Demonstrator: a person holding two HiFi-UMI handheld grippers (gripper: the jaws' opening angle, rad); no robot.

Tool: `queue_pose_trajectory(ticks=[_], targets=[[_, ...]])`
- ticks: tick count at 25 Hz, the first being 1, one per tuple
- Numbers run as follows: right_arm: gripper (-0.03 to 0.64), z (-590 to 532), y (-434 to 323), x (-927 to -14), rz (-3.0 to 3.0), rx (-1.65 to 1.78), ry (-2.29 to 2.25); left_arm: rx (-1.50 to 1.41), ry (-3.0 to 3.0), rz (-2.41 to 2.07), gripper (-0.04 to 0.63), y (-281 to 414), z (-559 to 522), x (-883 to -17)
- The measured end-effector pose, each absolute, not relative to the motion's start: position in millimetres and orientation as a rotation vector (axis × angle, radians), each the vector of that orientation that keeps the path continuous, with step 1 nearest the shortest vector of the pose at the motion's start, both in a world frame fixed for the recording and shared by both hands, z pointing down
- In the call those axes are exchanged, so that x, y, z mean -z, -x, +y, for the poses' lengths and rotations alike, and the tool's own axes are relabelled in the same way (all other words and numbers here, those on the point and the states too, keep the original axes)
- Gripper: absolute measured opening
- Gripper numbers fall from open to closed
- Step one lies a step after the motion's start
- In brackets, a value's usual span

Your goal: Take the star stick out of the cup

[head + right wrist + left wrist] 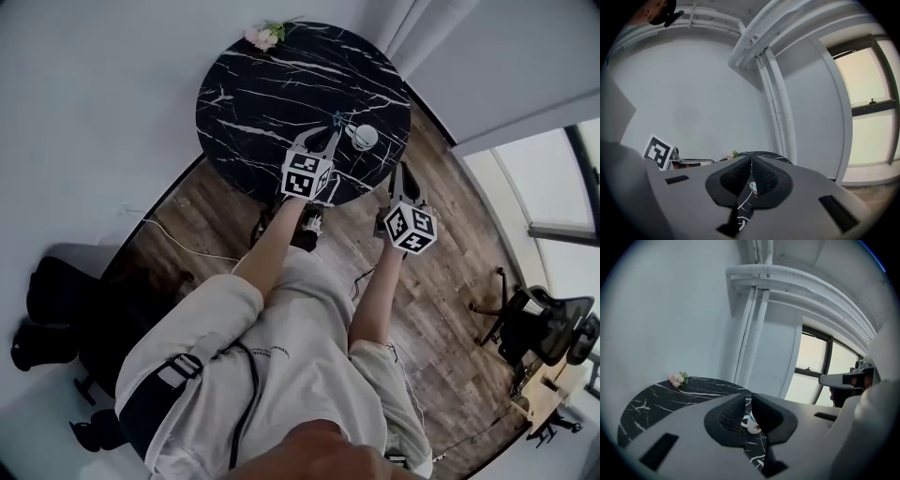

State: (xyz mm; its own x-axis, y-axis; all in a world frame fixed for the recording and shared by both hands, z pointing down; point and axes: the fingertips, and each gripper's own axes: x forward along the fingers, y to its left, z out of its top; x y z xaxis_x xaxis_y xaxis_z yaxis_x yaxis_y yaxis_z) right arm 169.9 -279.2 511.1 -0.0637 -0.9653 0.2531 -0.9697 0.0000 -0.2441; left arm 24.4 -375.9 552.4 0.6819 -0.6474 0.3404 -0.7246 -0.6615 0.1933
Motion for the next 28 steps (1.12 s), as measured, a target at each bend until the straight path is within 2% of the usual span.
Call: queue_pose_trajectory(ticks=[1, 3, 13, 28], targets=[[0.037, -282, -171, -512, -2.214, -0.564, -2.14, -0.359, -2.575, -1.089, 0.034, -25, -379, -555], [0.037, -288, -175, -513, -2.217, -0.574, -2.142, -0.37, -2.56, -1.088, 0.12, -28, -386, -559], [0.037, -323, -175, -531, -2.255, -0.578, -2.041, -0.358, -2.492, -1.143, 0.141, -34, -420, -578], [0.037, -381, -169, -558, -2.36, -0.674, -1.887, -0.504, -2.479, -1.057, 0.156, -66, -439, -621]])
